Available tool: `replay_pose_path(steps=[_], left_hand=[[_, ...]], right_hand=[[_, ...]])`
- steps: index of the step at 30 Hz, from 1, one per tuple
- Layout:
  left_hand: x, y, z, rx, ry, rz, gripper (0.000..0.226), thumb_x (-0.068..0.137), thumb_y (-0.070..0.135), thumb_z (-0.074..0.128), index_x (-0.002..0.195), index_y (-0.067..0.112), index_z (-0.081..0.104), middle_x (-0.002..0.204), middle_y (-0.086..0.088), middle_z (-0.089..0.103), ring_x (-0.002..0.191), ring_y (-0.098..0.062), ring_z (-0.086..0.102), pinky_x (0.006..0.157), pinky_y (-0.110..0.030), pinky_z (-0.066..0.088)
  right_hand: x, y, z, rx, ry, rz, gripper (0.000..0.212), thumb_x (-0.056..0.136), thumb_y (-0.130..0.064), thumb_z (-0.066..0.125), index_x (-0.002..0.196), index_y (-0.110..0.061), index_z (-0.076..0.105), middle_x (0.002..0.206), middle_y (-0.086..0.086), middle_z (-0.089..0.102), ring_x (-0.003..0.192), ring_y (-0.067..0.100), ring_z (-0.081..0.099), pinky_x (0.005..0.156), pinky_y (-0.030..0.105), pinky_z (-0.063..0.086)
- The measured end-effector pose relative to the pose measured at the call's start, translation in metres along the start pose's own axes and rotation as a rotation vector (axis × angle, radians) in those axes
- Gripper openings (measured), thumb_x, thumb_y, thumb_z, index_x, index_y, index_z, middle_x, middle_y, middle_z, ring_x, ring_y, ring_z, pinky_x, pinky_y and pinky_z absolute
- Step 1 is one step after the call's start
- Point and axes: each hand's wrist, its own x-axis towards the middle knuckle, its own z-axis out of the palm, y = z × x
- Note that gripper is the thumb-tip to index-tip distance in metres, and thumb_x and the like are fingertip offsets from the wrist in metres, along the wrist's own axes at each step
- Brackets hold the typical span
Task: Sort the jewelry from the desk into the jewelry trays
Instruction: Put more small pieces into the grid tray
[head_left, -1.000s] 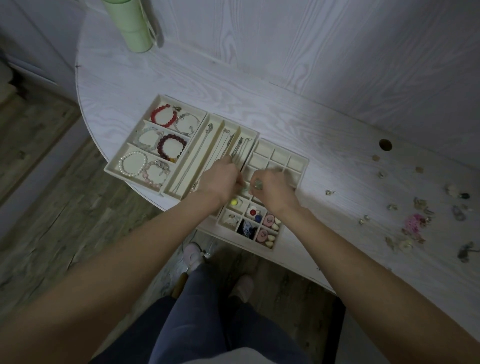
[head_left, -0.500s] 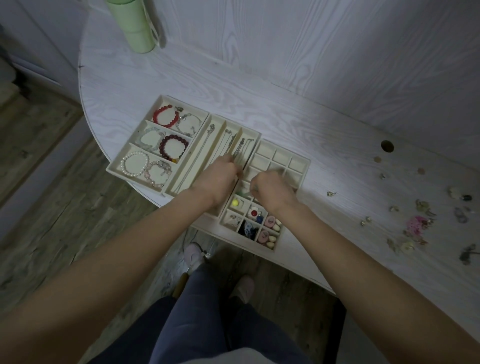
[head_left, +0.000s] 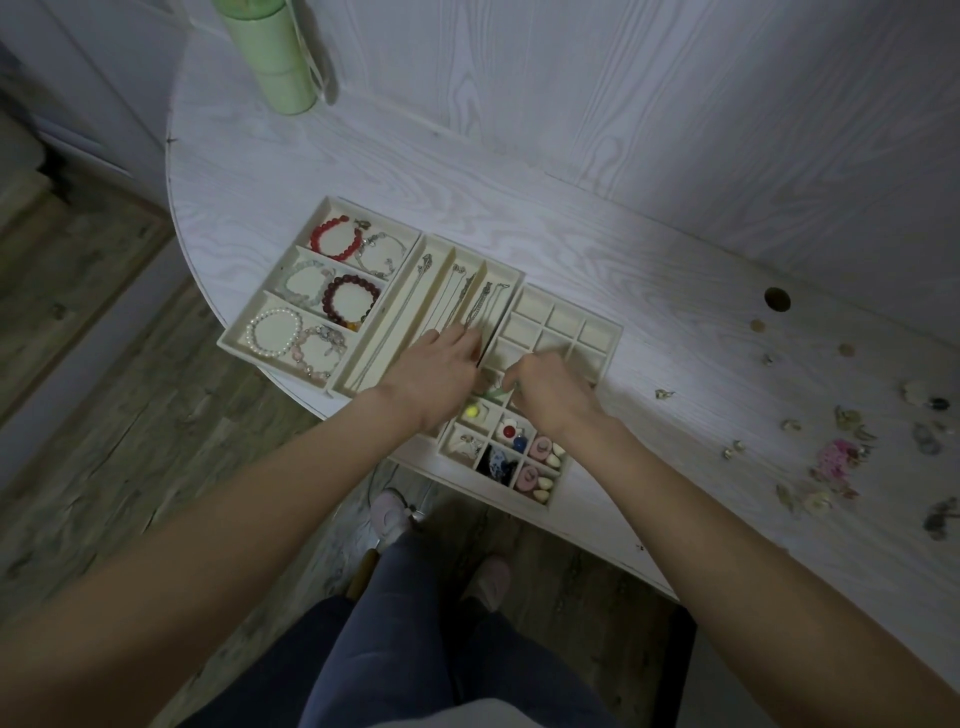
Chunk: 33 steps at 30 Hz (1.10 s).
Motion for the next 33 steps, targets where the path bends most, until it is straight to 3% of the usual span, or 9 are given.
replay_pose_path(steps=[10, 19, 25, 33], left_hand=[[-0.003, -0.005, 0.000, 0.057, 0.032, 0.017, 0.038, 0.092, 0.013, 0.045, 0.127, 0.021, 0.057, 0.140, -0.007, 0.029, 0.129, -0.023, 0.027, 0.099, -0.033, 0.030], [-0.003, -0.005, 0.001, 0.048, 0.054, 0.020, 0.038, 0.094, 0.015, 0.044, 0.129, 0.021, 0.056, 0.145, -0.007, 0.025, 0.131, -0.023, 0.026, 0.101, -0.034, 0.030], [-0.003, -0.005, 0.004, 0.035, 0.056, 0.016, 0.036, 0.092, 0.016, 0.047, 0.126, 0.021, 0.058, 0.141, -0.007, 0.029, 0.129, -0.022, 0.027, 0.100, -0.034, 0.031], [-0.001, -0.003, 0.004, 0.054, 0.038, 0.011, 0.043, 0.091, 0.018, 0.049, 0.134, 0.023, 0.051, 0.148, -0.009, 0.019, 0.134, -0.024, 0.023, 0.103, -0.036, 0.030]], right_hand=[[0.001, -0.010, -0.003, -0.065, -0.052, -0.008, 0.025, 0.085, 0.009, 0.050, 0.090, -0.006, 0.068, 0.089, 0.010, 0.060, 0.071, 0.023, 0.059, 0.063, 0.031, 0.052], [-0.002, -0.009, -0.007, 0.019, -0.020, 0.002, 0.032, 0.091, 0.002, 0.052, 0.117, -0.009, 0.065, 0.112, 0.014, 0.063, 0.090, 0.026, 0.064, 0.077, 0.038, 0.055], [-0.005, -0.009, -0.004, -0.022, -0.025, 0.008, 0.027, 0.091, 0.003, 0.049, 0.109, -0.006, 0.067, 0.109, 0.014, 0.063, 0.091, 0.027, 0.063, 0.079, 0.039, 0.055], [-0.011, -0.008, -0.005, 0.000, 0.046, -0.029, 0.037, 0.092, 0.000, 0.048, 0.123, -0.012, 0.063, 0.116, 0.014, 0.062, 0.098, 0.027, 0.063, 0.079, 0.038, 0.055]])
